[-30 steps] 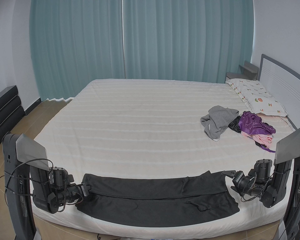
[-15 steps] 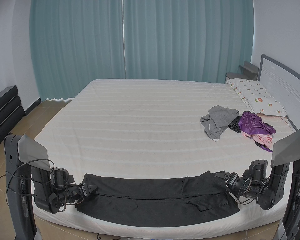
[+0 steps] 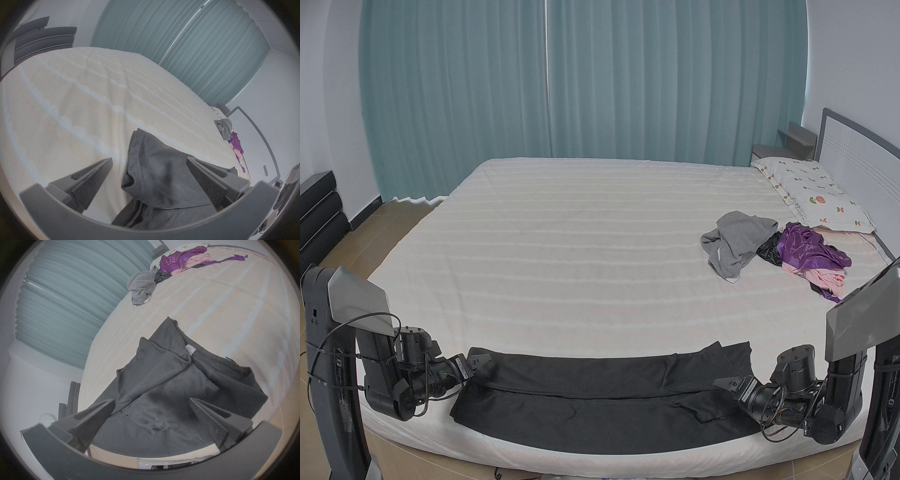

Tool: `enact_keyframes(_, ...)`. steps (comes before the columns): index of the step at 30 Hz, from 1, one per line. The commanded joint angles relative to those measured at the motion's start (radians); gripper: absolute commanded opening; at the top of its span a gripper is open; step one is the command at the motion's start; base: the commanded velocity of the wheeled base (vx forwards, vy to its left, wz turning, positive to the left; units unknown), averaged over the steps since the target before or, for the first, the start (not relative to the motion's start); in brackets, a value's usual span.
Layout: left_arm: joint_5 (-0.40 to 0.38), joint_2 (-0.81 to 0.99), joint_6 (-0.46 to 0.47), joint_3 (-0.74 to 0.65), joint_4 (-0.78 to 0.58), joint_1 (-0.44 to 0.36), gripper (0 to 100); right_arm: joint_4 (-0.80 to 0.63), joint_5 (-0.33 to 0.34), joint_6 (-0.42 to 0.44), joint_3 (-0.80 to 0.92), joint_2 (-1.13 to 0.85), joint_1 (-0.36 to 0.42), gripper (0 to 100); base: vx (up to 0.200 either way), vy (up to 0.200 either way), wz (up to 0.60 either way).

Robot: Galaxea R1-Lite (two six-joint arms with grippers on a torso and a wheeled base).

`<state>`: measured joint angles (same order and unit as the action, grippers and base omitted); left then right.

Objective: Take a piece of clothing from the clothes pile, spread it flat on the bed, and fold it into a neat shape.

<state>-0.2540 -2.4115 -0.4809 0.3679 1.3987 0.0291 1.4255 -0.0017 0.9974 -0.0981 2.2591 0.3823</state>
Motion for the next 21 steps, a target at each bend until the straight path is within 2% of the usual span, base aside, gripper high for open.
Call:
enact_keyframes(1, -0.004, 0.011, -0.002, 0.016, 0.0, 0.015, 100, 0.001, -0.004, 0.007, 0.047, -0.012, 0.027, 100, 0.0, 0.0, 0.0)
enact_keyframes(9, -0.004, 0.022, -0.002, 0.02, 0.0, 0.012, 100, 0.023, -0.004, 0.073, 0.054, 0.031, 0.043, 100, 0.0, 0.0, 0.0)
enact_keyframes(15, -0.004, 0.02, -0.002, 0.025, 0.0, 0.014, 100, 0.101, -0.018, 0.073, 0.052, 0.074, 0.05, 100, -0.2, 0.0, 0.0)
enact_keyframes(21, -0.004, 0.006, -0.002, 0.034, 0.0, 0.021, 100, 0.141, -0.038, 0.069, 0.037, 0.112, 0.05, 100, 0.0, 0.0, 0.0)
